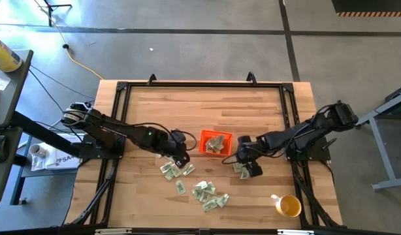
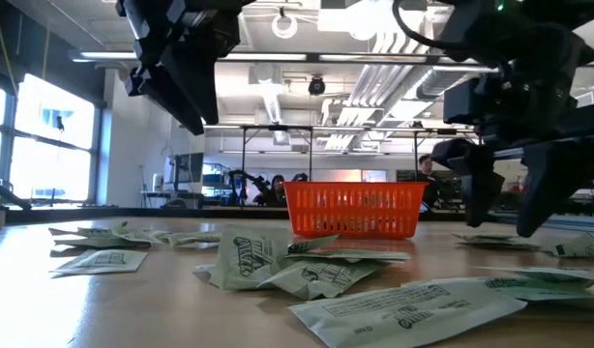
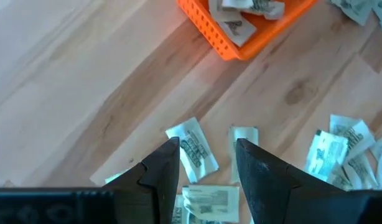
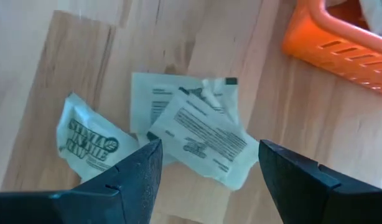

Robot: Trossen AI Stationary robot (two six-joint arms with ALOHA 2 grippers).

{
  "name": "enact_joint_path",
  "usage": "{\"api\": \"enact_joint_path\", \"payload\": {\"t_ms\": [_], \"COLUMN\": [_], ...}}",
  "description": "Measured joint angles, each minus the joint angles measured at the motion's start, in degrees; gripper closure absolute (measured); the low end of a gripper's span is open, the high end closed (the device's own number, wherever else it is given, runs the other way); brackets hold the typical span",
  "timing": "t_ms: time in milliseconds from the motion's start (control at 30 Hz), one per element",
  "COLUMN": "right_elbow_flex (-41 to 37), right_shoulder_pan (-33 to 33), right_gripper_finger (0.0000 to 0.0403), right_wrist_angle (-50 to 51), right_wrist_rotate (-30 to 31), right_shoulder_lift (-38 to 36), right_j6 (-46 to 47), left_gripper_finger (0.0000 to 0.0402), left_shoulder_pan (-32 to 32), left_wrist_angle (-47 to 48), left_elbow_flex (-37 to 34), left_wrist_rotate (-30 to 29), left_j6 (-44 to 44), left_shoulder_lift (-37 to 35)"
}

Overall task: Pick and place Stevia / Truvia into bins
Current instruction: Put the white stevia packet into the orange bin

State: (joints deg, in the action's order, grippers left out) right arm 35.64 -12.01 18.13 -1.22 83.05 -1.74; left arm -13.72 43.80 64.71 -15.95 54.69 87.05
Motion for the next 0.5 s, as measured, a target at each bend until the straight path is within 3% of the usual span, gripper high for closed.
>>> {"api": "enact_joint_path", "payload": {"t_ms": [333, 500], "right_elbow_flex": [0.3, 0.3], "right_shoulder_pan": [5.9, 7.6], "right_gripper_finger": [0.0148, 0.0184], "right_wrist_angle": [-1.1, 1.4], "right_wrist_rotate": [-7.9, -8.7], "right_shoulder_lift": [5.5, 4.6], "right_j6": [0.4, 6.5], "left_gripper_finger": [0.0208, 0.0208], "left_shoulder_pan": [0.0, 0.1], "left_wrist_angle": [0.1, 0.1], "left_elbow_flex": [0.0, 0.0], "left_wrist_rotate": [-0.3, -0.3], "left_j6": [1.7, 2.5], "left_shoulder_lift": [0.0, 0.0]}}
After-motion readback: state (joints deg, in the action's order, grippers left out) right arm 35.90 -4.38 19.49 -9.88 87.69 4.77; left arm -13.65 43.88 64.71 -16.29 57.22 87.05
